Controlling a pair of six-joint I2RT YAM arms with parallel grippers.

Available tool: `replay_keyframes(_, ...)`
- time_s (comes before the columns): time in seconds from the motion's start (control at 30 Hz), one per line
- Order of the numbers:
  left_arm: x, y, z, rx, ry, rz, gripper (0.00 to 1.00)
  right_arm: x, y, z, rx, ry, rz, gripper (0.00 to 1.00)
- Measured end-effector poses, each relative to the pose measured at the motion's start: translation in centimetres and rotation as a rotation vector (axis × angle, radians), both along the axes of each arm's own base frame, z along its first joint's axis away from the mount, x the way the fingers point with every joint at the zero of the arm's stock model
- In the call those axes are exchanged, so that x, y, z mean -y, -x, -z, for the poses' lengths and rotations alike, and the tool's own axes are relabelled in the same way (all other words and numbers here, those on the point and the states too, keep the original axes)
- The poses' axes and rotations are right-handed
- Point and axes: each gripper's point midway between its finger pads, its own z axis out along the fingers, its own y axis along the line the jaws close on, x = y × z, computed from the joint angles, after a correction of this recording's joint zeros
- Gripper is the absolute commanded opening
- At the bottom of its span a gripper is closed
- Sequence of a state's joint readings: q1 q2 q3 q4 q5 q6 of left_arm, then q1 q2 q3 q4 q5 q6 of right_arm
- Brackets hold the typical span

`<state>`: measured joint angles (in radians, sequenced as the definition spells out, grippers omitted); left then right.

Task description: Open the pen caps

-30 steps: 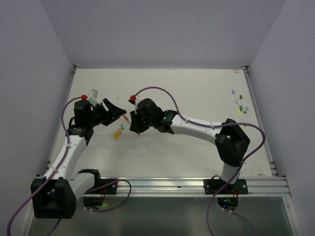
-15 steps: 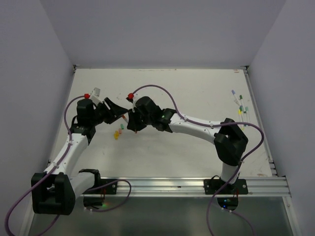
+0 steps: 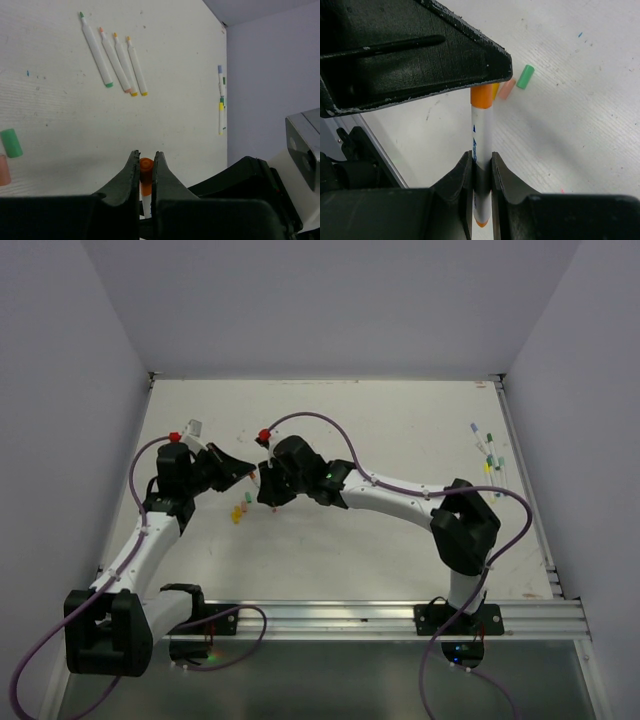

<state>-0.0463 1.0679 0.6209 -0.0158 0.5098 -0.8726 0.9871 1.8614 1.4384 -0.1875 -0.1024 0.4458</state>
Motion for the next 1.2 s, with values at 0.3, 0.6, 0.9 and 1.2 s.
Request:
replay_keyframes(0.3,-0.3,-0.3,0.4,-0.021,0.011,-0.037,0.0,-0.2,-0.2,0.7,-0.006,0.002,0.009,0.0)
replay_keyframes(0.6,-1.2,-3.6,1.4,-0.182,0.0,-0.092,0.0,-0.3,-2.5,1.3,0.104,0.019,0.101,0.0)
replay_keyframes(0.9,-9.7,-13.9,-3.5,-0.04,-0.084,-0.335,0.0,5.9,2.1,10.1,-0.017,0.25,0.077,0.0)
replay_keyframes(1.2,-9.6,-8.4,-3.2,0.034,-0.234,-0.259,0.0,10.4,-1.9,6.5,-0.009,0.194,0.187,0.0)
